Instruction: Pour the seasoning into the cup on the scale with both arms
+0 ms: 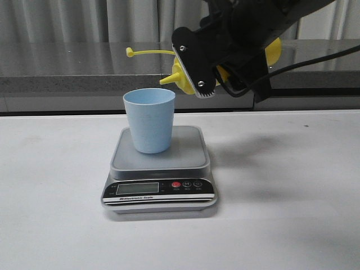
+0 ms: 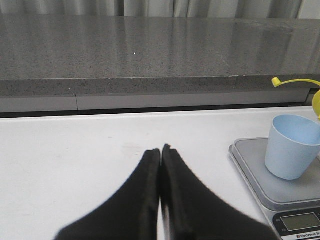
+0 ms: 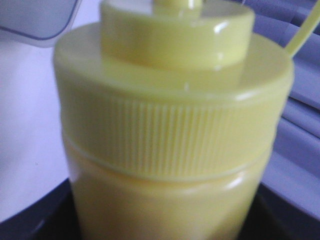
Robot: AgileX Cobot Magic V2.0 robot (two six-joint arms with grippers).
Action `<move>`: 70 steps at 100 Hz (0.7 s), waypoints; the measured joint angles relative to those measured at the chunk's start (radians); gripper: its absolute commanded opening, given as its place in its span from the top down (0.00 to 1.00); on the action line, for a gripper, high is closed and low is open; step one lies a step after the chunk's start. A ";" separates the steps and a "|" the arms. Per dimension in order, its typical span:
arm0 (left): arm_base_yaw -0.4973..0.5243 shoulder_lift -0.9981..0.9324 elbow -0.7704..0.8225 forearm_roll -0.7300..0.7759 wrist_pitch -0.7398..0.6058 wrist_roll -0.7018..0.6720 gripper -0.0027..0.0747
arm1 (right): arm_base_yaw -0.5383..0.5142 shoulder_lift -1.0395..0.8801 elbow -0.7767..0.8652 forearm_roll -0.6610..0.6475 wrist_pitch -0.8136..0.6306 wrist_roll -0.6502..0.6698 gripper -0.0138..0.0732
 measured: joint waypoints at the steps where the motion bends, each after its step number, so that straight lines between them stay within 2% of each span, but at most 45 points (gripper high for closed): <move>1: 0.000 0.000 0.000 0.000 0.000 0.000 0.99 | 0.000 0.000 0.000 0.000 0.003 0.000 0.45; 70: 0.000 0.000 0.000 0.000 0.000 0.000 0.99 | 0.000 0.000 0.000 0.000 0.029 0.151 0.45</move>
